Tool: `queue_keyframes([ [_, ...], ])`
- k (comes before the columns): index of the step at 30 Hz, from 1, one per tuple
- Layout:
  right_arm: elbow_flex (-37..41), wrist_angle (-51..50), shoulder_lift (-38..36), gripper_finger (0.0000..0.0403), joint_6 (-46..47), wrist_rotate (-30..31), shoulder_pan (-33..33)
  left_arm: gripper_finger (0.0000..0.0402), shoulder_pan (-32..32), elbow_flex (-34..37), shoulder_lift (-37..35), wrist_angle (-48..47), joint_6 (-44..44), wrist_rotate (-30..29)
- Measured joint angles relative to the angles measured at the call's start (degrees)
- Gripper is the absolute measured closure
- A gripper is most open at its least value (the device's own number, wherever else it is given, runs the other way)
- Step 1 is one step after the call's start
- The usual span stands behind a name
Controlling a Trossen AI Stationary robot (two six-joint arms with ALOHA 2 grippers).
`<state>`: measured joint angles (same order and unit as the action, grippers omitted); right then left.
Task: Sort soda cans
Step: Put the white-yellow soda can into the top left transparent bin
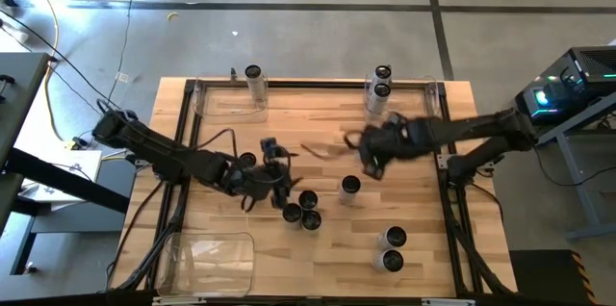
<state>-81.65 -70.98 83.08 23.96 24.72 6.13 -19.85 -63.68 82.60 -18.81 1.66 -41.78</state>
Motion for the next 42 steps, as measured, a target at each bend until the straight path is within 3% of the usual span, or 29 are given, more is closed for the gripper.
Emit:
queue_keyframes([
  [5,0.0,18.1,4.1,0.0162,-15.9,-12.0,-9.6,0.0110,2.1,0.0,-4.2,-9.9,-8.4,-3.7],
  [10,-0.2,26.1,11.1,0.0162,-24.1,-18.5,-13.5,0.0110,3.9,0.2,-6.1,-18.4,-16.4,-4.1],
  [19,-7.1,23.8,21.1,0.0162,-30.4,-19.3,-14.4,0.0110,5.7,3.1,-6.6,-18.9,-22.4,-3.8],
  [27,-8.4,23.7,22.7,0.0162,-30.9,-20.5,-14.4,0.0110,5.6,3.1,-6.5,-18.4,-22.6,-3.8],
  [34,-8.4,26.7,22.7,0.0062,-30.2,-20.5,-14.3,0.0110,5.6,3.0,-6.5,-18.1,-22.6,-3.8],
  [42,-8.3,28.8,19.3,0.0046,-30.3,-20.2,-13.2,0.0110,5.6,3.0,-5.5,-15.8,-21.4,-2.4],
])
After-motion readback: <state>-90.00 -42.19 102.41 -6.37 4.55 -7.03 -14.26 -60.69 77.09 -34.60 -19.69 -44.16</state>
